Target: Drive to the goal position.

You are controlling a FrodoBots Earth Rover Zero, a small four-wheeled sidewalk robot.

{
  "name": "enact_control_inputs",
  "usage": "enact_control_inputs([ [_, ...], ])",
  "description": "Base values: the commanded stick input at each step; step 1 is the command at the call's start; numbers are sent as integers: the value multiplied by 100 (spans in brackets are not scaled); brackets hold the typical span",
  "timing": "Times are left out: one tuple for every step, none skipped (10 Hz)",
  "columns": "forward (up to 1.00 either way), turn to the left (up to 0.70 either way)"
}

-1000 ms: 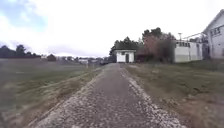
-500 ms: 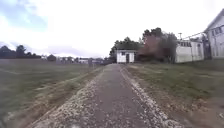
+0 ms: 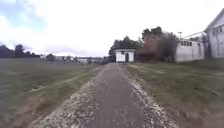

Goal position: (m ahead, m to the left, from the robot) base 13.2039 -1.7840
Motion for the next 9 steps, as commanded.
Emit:
enact_control_inputs([
  [60, 1],
  [60, 1],
  [60, 1],
  [60, 1],
  [60, 1],
  [60, 1],
  [60, 1],
  [60, 1],
  [60, 1],
])
